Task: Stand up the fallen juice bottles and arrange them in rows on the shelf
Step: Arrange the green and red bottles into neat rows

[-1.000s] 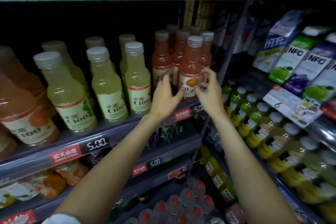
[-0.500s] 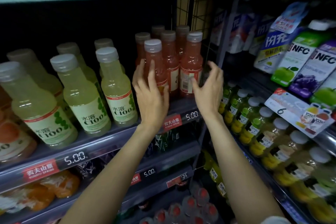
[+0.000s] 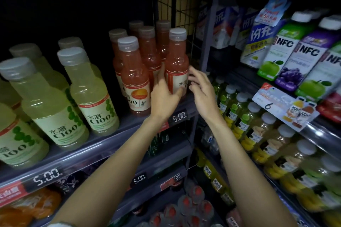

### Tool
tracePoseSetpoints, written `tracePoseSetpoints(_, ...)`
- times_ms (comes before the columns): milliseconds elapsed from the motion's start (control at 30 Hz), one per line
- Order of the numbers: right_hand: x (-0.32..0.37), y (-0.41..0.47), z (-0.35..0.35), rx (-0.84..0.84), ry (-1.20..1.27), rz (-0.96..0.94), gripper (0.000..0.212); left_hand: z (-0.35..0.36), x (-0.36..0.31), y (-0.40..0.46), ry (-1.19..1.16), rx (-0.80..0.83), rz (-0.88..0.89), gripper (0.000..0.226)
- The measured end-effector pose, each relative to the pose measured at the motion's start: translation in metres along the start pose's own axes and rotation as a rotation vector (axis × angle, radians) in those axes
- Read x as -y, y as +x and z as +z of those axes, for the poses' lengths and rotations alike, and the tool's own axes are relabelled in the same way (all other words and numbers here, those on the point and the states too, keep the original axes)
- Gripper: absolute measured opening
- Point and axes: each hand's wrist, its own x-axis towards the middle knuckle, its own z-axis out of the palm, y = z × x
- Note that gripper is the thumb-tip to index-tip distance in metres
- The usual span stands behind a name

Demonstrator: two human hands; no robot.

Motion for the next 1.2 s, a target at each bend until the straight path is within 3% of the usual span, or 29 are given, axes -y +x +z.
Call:
tracePoseSetpoints(133,0.000,-0.008,-0.006,0.009,-0.158,-0.074,0.049,0.009,0.001,0.012,-0.087,-0.015,0.022,0.077)
tracePoseSetpoints(400,0.001,-0.014,-0.013,-0.198,-0.498,-0.123,0.042,0.016,0.000,0.011,-0.152,0.013,0.062,0.062)
tracePoseSetpoints(567,0.005,-0.005,-0.008,-0.267,-0.499,-0.118,0.037,0.007,-0.004,0.013,-0.194,0.052,0.030,0.050)
tracePoseSetpoints(733,0.006,-0.008,-0.008,-0.256,-0.497,-0.126,0.037,0.013,0.003,0.010,-0.129,-0.068,-0.062,0.057)
tracePoseSetpoints(967,0.001,-0.011,-0.016,-0.215,-0.520,-0.110,0.037,0.025,0.003,0.010,-0.127,-0.094,-0.111,0.070)
tracePoseSetpoints(1200,-0.001,-0.011,-0.025,-0.225,-0.503,-0.115,0.037,0.028,-0.004,0.026,-0.469,-0.120,-0.239,0.065)
